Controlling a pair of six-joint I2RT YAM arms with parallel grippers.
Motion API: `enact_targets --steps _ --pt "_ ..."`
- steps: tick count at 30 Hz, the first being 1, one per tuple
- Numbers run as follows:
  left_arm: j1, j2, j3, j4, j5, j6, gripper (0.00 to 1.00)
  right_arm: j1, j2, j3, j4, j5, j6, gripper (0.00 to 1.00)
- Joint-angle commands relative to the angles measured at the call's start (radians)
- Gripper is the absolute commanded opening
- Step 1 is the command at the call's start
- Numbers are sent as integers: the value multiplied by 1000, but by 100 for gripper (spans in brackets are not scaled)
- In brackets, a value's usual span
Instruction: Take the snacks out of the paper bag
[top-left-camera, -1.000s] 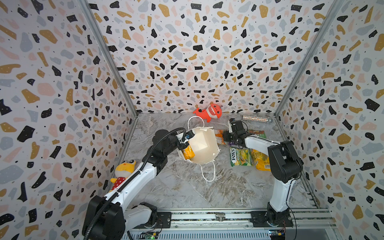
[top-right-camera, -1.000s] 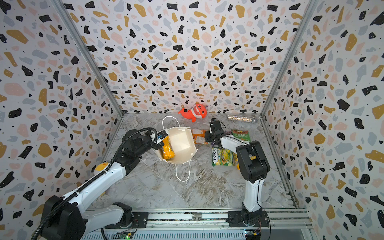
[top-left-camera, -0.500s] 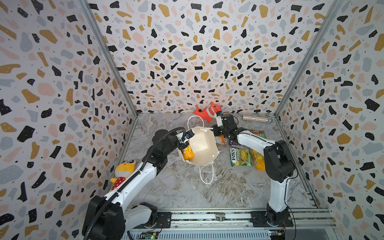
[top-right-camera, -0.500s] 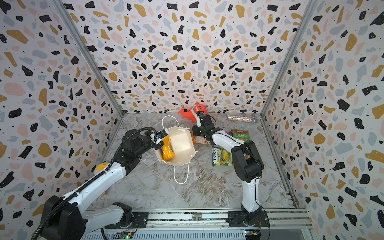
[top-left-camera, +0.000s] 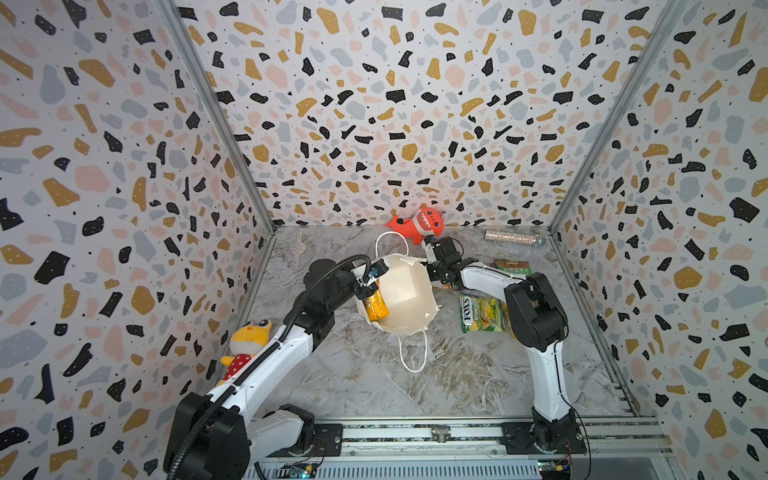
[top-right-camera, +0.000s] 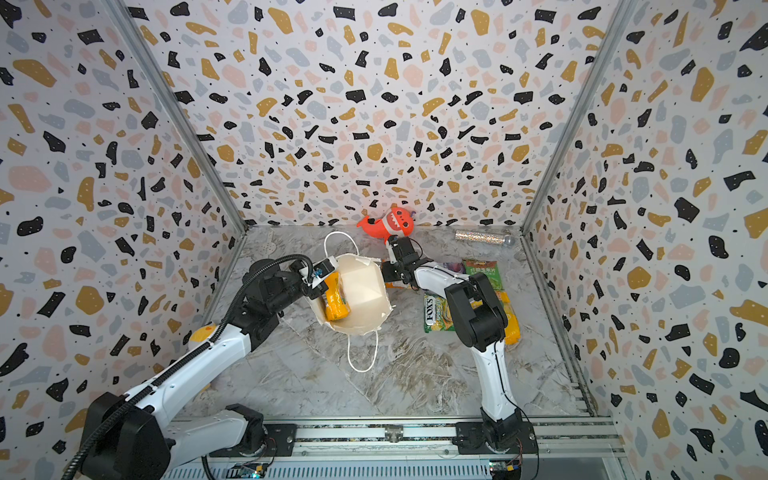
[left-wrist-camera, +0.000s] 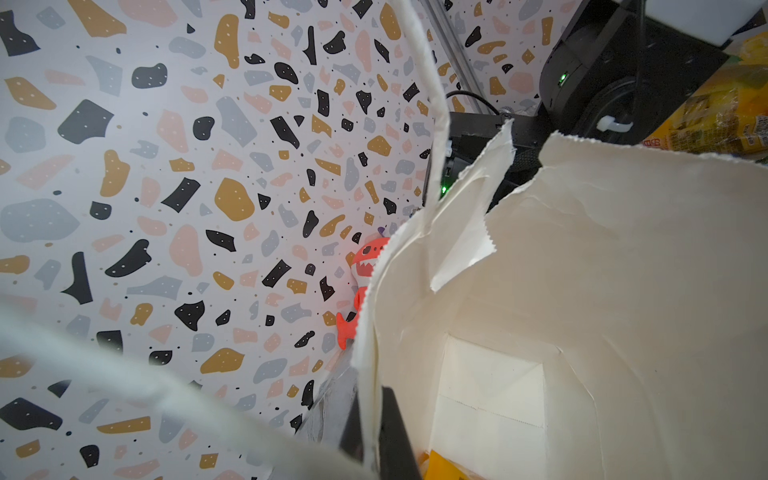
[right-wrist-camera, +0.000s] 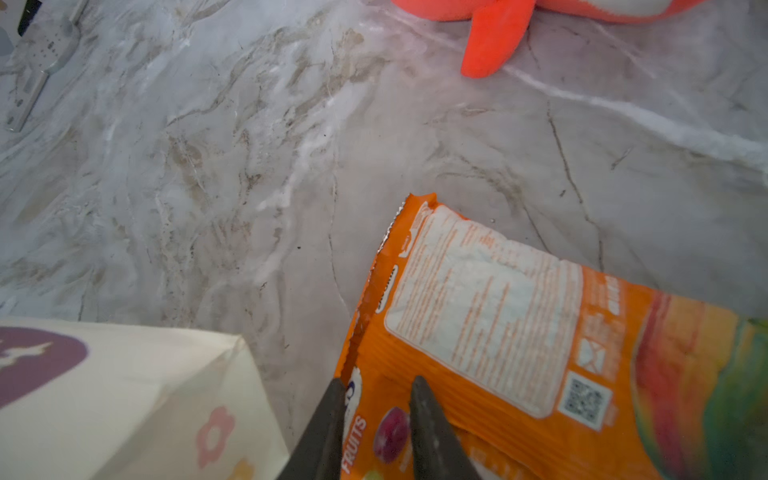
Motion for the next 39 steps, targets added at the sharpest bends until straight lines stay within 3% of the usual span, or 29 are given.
enact_targets --steps 1,32,39 --pt "1 -28 22 72 21 -6 0 -9 -25 7 -21 20 15 29" --pt "1 -46 21 60 10 -4 0 -64 -62 -48 -104 81 -63 26" --pt "1 -50 22 59 9 -5 0 -71 -127 -61 -96 58 -70 26"
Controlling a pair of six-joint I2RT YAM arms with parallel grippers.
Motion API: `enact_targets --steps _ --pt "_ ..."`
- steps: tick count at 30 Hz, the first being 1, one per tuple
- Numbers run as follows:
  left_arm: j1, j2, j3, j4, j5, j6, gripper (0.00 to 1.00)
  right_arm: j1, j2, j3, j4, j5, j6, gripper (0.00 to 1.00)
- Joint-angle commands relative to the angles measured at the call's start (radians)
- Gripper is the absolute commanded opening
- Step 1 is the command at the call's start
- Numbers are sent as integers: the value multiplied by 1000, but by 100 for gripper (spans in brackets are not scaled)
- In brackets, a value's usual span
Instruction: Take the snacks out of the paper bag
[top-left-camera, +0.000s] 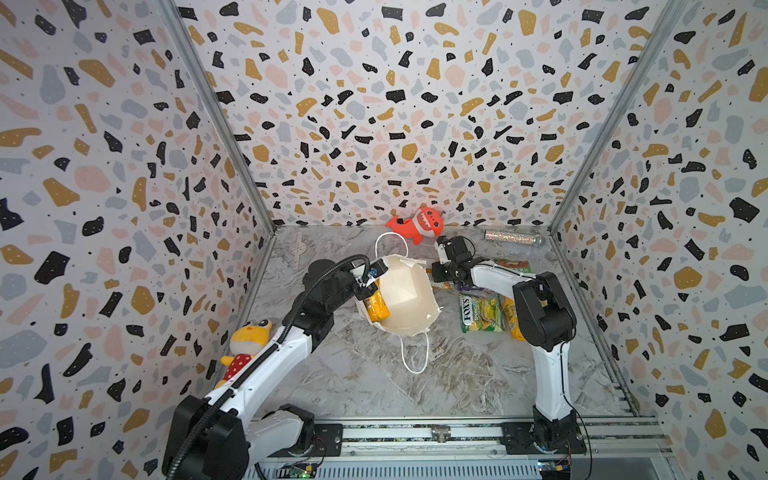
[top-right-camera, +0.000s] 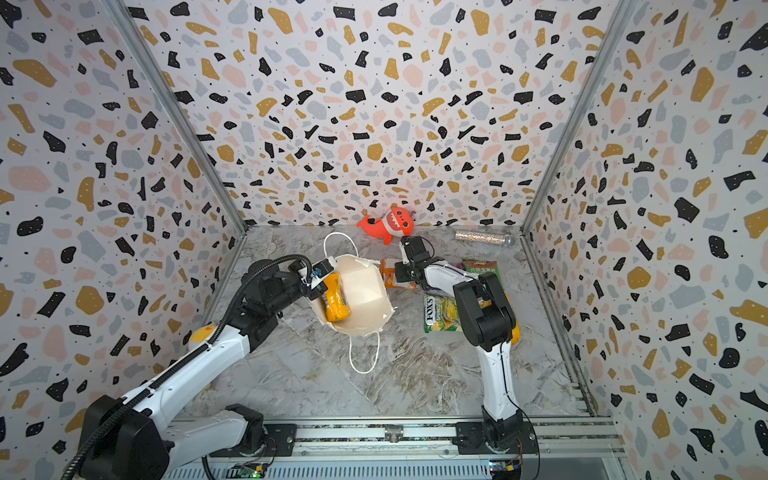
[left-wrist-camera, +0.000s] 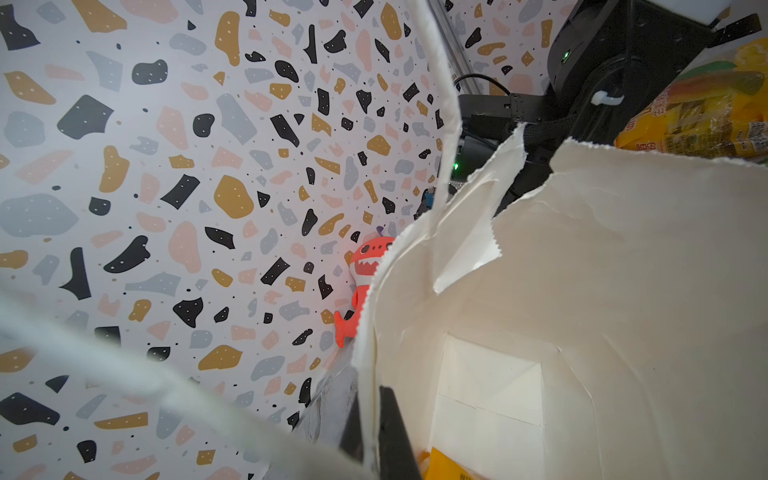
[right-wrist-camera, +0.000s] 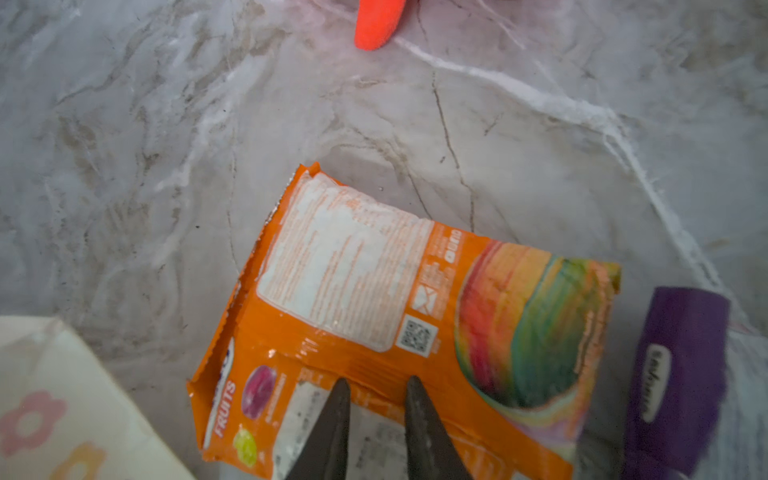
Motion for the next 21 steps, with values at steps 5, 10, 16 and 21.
enact_targets --steps 5,10,16,21 --pt "1 -43 17 72 9 -2 0 9 -124 -4 3 -108 -3 27" --pt "2 -65 15 48 -10 12 0 50 -76 64 -1 -115 -4 27" --pt "0 -70 11 44 -15 19 0 93 12 148 -15 -78 -4 32" --pt "2 -60 15 47 -6 15 0 106 96 243 -72 -38 -11 32"
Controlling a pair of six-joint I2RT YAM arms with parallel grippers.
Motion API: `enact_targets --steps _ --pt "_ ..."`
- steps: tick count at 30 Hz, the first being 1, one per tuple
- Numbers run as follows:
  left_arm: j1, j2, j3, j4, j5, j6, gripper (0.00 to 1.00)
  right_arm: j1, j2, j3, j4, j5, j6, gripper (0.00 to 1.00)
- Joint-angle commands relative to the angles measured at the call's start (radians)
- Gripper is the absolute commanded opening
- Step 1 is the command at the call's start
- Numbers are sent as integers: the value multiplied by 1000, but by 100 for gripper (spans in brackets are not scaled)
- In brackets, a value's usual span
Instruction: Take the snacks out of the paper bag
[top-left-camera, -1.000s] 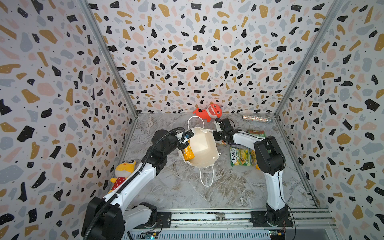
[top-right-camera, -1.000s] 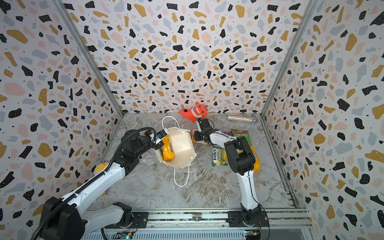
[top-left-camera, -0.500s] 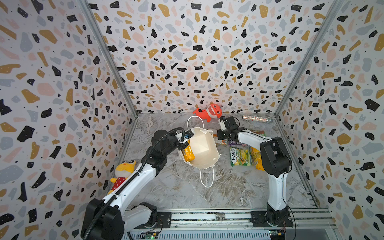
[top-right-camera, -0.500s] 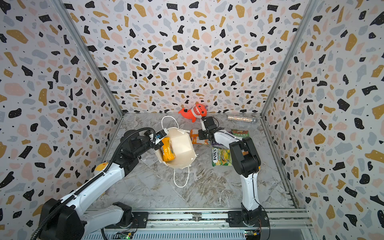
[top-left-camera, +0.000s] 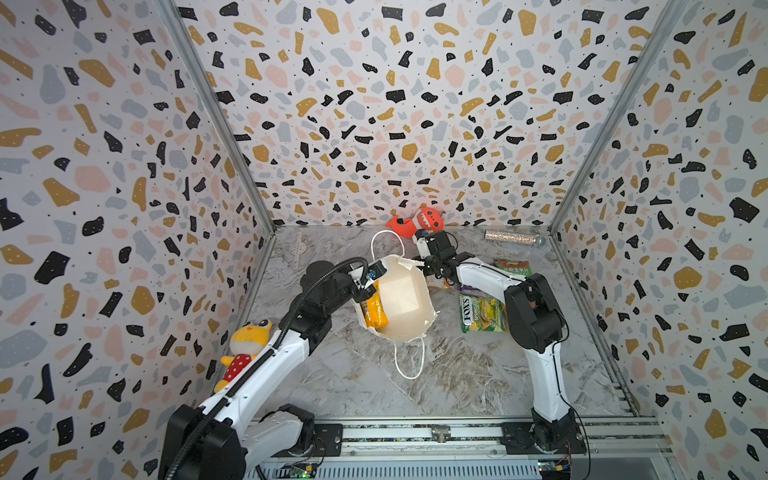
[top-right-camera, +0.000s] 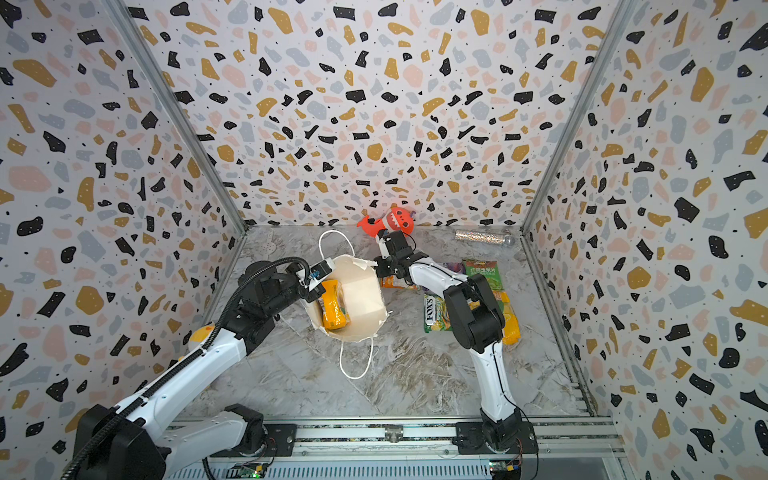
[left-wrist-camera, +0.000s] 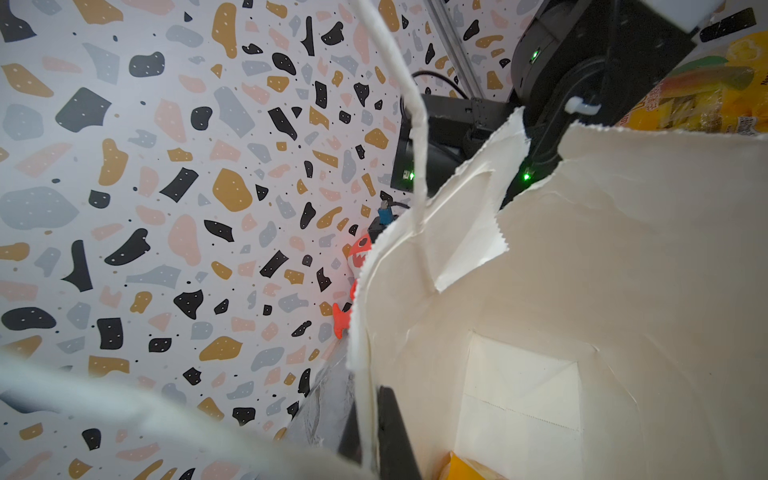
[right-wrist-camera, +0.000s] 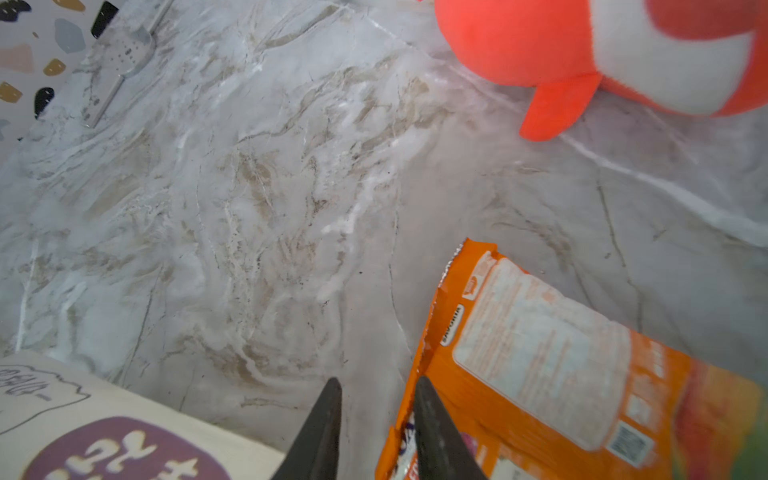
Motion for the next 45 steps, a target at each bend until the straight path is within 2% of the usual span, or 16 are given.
enact_targets --steps 1,7,24,34,40,45 --pt "1 -21 17 104 5 12 0 1 39 73 -68 46 -9 32" --pt "2 -15 15 107 2 12 0 0 66 84 -107 129 8 31" --pt "1 -8 18 109 13 10 0 -8 -65 32 -130 89 0 32" --pt "2 18 52 58 16 14 0 -9 -324 6 -192 98 32 38" --pt "1 3 38 68 13 18 0 13 -623 -208 -83 80 99 38" --pt "1 10 38 75 16 18 0 96 -842 -357 -9 98 127 37"
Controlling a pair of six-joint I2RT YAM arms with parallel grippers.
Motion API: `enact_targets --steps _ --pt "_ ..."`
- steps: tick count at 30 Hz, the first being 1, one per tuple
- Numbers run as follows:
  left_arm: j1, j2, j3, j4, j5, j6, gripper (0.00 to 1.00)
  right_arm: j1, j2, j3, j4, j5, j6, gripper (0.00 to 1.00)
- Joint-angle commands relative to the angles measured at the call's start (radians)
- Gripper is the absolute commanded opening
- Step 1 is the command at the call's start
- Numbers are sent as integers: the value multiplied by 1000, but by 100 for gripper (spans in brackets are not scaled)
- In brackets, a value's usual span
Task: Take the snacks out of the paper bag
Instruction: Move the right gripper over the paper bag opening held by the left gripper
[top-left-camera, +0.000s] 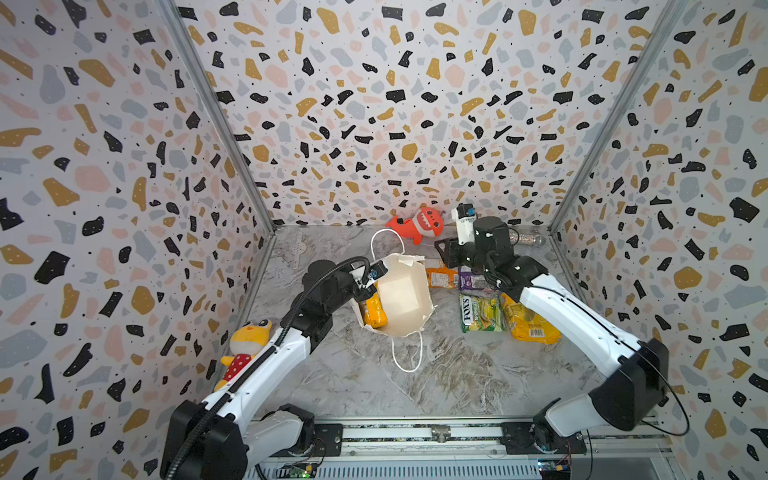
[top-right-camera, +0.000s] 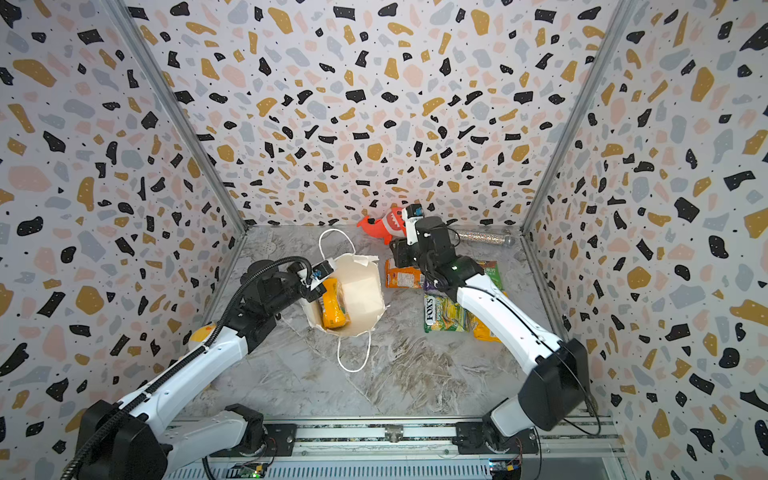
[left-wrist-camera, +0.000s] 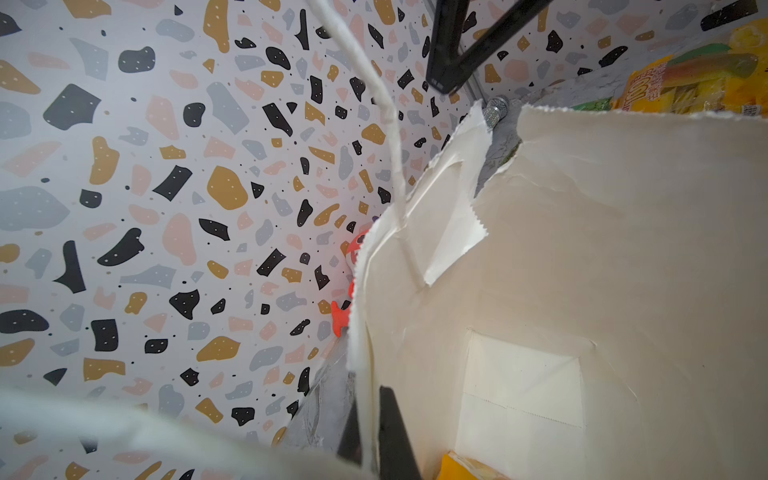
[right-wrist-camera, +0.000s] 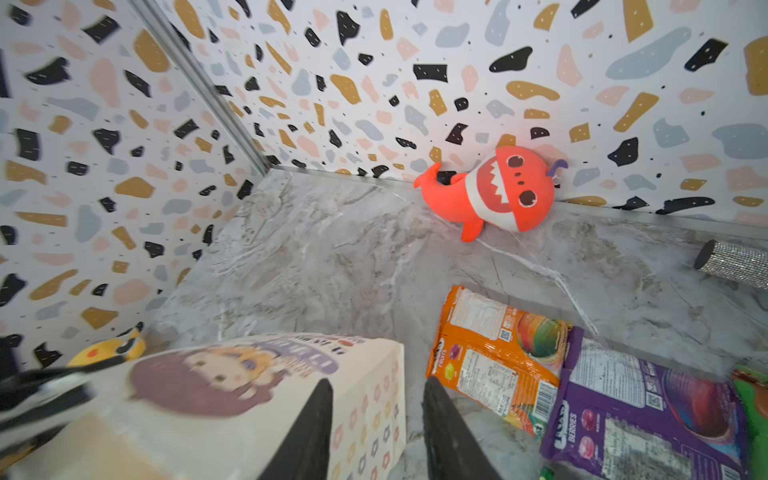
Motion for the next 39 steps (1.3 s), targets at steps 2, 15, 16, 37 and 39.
enact_targets --steps 2,15,16,37,39 --pt "1 -3 40 70 21 12 0 114 -121 -32 34 29 16 34" --pt "0 -20 49 63 44 -6 0 385 34 54 -22 68 61 26" --pt "1 -21 49 61 44 -6 0 385 59 64 -28 70 69 26" --pt "1 -41 37 80 58 -13 0 381 282 -11 117 45 173 39" --pt "-1 -45 35 83 59 -15 0 381 284 -21 134 35 176 43"
